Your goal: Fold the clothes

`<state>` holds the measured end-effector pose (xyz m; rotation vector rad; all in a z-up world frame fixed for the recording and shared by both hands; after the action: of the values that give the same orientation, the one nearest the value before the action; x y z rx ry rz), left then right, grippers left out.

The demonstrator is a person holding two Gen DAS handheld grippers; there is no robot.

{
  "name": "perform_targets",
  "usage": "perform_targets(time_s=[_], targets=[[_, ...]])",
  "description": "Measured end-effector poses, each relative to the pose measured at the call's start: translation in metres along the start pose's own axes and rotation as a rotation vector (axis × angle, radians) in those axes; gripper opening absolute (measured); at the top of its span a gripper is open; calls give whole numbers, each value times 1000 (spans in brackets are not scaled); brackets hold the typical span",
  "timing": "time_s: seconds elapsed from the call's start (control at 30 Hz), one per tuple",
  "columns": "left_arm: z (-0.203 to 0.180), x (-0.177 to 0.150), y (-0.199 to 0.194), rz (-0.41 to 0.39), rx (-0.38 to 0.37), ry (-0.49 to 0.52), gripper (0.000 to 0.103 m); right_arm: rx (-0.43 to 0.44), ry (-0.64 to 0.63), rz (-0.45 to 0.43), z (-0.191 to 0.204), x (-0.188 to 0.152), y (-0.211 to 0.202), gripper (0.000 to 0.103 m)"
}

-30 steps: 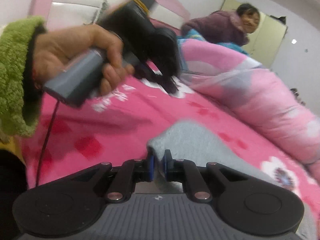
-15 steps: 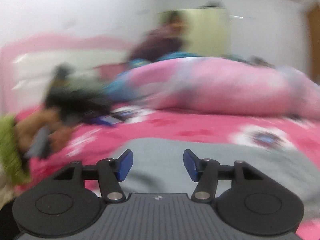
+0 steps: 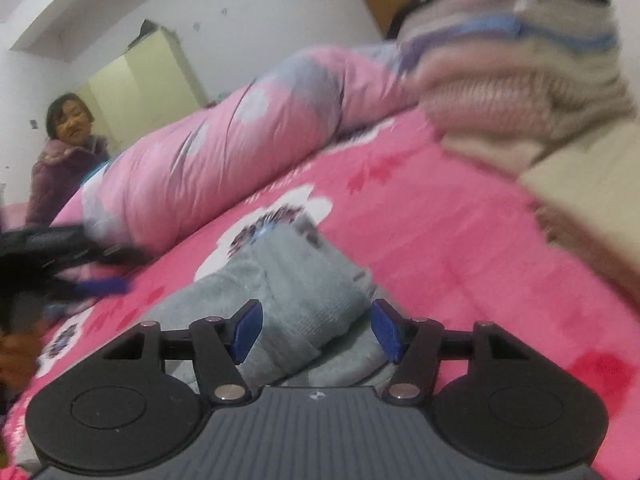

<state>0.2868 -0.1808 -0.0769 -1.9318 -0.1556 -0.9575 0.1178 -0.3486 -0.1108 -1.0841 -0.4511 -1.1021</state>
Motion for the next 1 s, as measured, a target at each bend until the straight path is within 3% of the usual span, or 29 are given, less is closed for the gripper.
perform_targets(time_s=[0.17,0.27,0.3,0.53,0.67,0.8,0.87,0.93,1.0], targets=[[-20,-2,55,55,62,92,82,65,32,51,-8,-1,23,61],[-18,-10,69,59,80,79,82,92,55,17,-11,4,25,43],[-19,-10,69,49,79,77,82,92,59,-6,-12,5,23,24],[-35,2,76,13,53,76,82,92,111,-107,-18,6,5,18],[-40,1,89,9,37,70,82,47,105,-159,-24,5,-2,18],[-41,-2,103,7,26,62,85,25,163,-93,-40,-3,10,20],[-34,3,95,0,29,28,84,15,141,-88,-39,-2,8,26],[-25,10,77,-21,35,-6,84,16,130,-89,-41,1,3,46],[-16,17,48,-59,35,-38,84,31,106,-94,-42,6,-3,53]])
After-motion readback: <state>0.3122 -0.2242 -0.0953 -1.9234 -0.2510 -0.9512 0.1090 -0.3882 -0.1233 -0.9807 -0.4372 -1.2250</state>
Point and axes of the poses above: each gripper's, at about its wrist camera, not at the fingertips, and y roughly the way its jaws point, z to its left, x to its top, the point moved 8 cm from there along y, roughly the way its jaws point, and after that the axes turned 2 degrees about z, right-handed, at the moved point
